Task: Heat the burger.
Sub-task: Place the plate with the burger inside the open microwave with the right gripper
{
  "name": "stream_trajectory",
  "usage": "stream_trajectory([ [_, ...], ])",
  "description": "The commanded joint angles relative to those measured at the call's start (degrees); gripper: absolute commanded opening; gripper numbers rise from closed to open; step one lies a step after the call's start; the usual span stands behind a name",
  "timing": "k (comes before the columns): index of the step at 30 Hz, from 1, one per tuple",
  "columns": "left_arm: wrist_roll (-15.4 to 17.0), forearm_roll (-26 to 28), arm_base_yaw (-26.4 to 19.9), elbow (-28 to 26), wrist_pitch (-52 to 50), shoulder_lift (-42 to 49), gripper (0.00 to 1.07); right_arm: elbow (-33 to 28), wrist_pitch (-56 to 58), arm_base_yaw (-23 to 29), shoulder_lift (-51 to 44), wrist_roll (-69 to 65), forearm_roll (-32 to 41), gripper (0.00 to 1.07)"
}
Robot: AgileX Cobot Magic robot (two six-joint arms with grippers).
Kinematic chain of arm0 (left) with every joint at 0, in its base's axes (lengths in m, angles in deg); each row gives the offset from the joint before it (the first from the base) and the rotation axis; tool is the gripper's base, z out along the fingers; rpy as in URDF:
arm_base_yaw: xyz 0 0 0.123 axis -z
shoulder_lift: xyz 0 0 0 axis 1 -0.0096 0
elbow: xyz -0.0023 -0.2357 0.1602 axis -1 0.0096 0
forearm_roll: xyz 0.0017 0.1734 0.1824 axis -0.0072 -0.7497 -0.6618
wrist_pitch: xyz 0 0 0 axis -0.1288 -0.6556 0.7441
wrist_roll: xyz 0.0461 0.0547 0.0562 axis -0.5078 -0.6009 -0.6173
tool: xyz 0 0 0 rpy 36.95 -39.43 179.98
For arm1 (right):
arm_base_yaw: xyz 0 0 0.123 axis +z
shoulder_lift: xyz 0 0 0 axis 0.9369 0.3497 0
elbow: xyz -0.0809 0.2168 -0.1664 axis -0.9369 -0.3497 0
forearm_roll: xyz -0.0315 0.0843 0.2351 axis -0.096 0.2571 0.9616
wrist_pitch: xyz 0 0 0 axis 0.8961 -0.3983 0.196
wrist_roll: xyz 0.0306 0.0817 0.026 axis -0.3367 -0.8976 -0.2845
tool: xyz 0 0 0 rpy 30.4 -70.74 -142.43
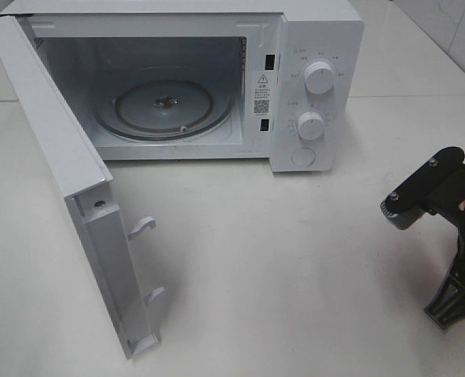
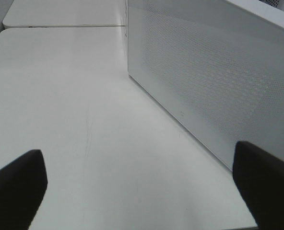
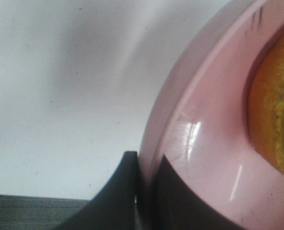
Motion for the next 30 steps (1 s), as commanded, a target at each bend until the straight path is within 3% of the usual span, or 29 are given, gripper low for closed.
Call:
stream_trajectory([
  [1, 0.2, 0.1, 0.3, 0.1, -0.3, 1.2, 1.03, -1.7, 3.3, 2.3, -2.4, -1.2, -3.2, 0.01],
  [30, 0.2, 0.1, 0.3, 0.1, -0.3, 1.2, 1.03, -3.9, 10.3, 25.9, -5.6, -2.4, -2.7, 0.02],
])
